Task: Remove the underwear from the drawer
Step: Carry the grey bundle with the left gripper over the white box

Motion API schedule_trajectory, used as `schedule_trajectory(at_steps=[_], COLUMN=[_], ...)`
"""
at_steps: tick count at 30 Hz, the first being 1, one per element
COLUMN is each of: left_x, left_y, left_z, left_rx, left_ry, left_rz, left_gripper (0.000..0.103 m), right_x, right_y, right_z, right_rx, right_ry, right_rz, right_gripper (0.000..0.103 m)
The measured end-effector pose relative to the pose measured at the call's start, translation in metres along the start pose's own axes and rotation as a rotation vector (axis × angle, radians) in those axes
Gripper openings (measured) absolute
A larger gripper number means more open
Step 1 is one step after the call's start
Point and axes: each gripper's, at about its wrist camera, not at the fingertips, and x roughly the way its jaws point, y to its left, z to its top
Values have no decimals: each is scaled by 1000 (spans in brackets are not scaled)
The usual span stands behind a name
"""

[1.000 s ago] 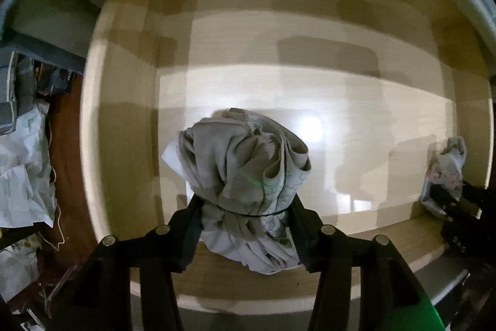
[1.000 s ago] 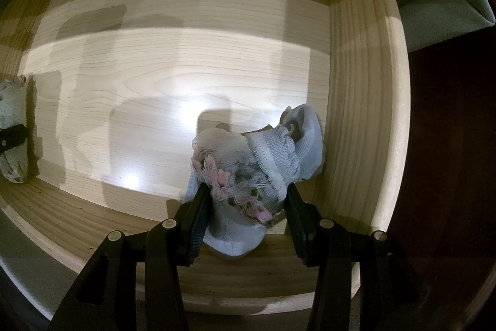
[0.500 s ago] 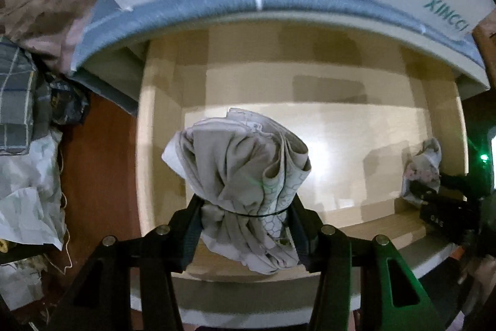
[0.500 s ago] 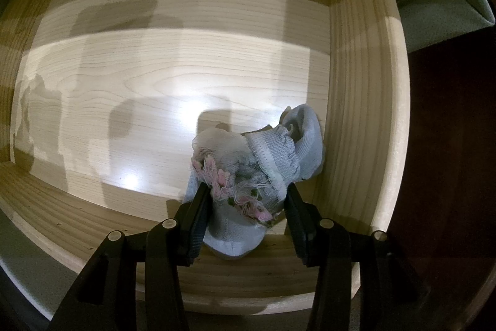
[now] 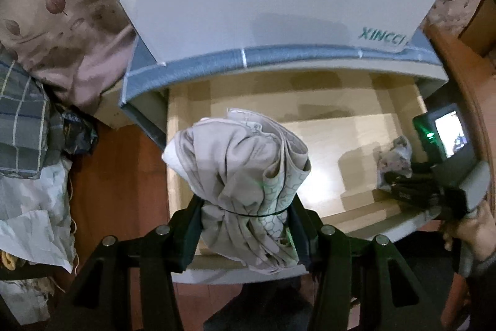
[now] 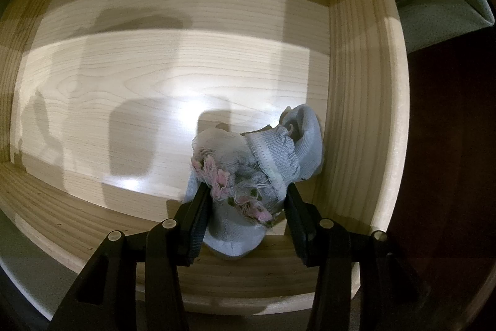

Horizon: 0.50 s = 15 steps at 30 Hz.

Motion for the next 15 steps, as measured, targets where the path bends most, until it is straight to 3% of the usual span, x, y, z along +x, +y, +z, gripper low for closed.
schedule_trajectory(at_steps=[8, 15], left_x=[-69, -126], left_y=[14, 35], left_z=[10, 45], left_rx=[-21, -57], left_ry=[-147, -303], left_rz=[-18, 7], left_gripper=[51, 51], right_x=[0, 0], right_y=[0, 0], right_z=[0, 0], right_rx=[0, 1], right_ry=[0, 0], right_rz=[0, 1], right_gripper=[44, 44])
